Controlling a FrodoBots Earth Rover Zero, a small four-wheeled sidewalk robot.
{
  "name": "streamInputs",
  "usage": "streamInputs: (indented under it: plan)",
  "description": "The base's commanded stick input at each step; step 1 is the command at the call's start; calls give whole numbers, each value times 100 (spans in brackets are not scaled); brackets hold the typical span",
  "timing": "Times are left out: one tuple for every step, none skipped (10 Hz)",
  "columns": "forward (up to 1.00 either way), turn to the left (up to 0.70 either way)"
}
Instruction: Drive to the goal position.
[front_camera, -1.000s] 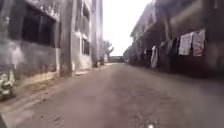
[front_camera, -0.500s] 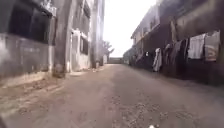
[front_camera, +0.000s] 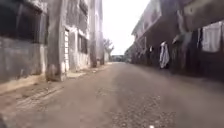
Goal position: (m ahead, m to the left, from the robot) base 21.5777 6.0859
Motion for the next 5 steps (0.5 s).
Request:
streamInputs:
  plan:
    - [100,0]
    - [100,-27]
    - [100,-27]
    - [100,-22]
    - [100,-6]
